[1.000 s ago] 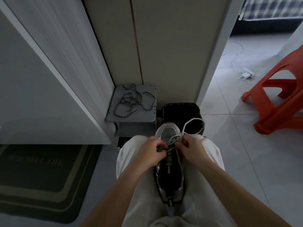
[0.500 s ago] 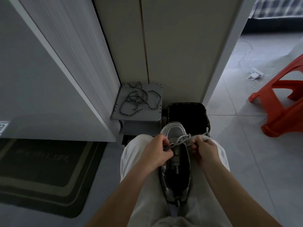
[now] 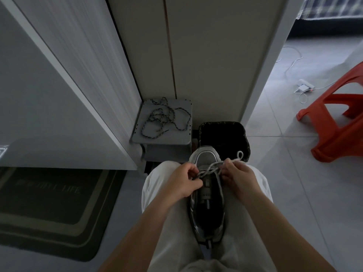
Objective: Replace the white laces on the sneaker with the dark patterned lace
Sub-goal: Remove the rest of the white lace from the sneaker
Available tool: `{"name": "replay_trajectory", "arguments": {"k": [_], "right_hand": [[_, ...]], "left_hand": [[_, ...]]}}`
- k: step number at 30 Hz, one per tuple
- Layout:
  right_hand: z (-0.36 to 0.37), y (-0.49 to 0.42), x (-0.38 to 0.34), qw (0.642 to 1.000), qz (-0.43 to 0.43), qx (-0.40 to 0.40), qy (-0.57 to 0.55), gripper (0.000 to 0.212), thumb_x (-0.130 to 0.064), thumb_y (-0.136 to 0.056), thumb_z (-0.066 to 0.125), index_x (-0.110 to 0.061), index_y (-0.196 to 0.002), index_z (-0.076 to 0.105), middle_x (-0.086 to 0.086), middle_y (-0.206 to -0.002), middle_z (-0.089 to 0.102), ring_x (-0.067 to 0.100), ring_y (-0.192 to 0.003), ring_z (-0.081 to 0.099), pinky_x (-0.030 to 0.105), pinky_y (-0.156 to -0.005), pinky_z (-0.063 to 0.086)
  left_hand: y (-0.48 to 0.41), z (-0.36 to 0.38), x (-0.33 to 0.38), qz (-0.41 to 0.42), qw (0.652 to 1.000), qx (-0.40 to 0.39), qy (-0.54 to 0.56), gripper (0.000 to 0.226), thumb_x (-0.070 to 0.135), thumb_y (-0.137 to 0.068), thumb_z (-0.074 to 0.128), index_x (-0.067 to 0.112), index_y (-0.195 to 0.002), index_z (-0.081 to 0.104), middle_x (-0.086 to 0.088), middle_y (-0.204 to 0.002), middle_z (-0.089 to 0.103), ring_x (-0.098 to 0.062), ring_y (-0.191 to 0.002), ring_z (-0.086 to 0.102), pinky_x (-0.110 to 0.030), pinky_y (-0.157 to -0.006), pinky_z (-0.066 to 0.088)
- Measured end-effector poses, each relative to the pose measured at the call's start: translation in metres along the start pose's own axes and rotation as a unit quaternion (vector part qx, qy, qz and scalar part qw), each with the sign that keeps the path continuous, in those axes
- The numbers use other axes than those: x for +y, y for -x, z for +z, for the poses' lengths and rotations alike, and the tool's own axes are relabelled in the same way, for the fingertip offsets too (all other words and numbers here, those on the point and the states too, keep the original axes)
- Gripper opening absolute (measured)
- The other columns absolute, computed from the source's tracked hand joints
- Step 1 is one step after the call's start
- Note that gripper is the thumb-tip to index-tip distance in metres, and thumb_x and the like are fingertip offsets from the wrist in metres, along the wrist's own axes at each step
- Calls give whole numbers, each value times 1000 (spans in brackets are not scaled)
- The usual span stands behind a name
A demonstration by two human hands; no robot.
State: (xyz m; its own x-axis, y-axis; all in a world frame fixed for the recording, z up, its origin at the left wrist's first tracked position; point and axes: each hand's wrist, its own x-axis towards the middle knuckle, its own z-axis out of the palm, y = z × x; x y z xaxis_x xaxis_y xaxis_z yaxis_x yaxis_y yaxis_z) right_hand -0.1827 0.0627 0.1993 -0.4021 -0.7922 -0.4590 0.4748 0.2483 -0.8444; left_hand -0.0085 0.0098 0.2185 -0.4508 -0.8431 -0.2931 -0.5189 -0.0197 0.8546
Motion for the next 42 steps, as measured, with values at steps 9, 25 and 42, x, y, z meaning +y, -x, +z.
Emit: {"name": "replay_trajectory", "arguments": {"k": [9,25,42], "right_hand": [[0,14,-1,920,-124,54,368,21,-19,-86,66,-4,-76,56,4,-67,62,17,-64,59,26,-60,46],[-23,30,-28,852,-117,13,510,50,-47,-88,55,-11,-53,56,-6,-47,64,5,-43,59,12,-48,43],[33,26,-38,719,-333,-74,605,17,-31,-89,57,-16,-89,63,-1,-92,55,22,-78,59,38,-62,47]], "left_hand": [[1,7,-2,-2,1000,12,6,22,10,-73,65,25,-86,55,0,-89,62,-11,-82,58,-8,-61,43],[0,6,12,47,986,67,-146,11,24,-94,51,15,-88,53,2,-81,58,-14,-73,56,-33,-69,48],[-9,-24,36,5,989,-28,-145,17,35,-87,62,22,-98,59,7,-93,63,-11,-85,61,-25,-71,49]]}}
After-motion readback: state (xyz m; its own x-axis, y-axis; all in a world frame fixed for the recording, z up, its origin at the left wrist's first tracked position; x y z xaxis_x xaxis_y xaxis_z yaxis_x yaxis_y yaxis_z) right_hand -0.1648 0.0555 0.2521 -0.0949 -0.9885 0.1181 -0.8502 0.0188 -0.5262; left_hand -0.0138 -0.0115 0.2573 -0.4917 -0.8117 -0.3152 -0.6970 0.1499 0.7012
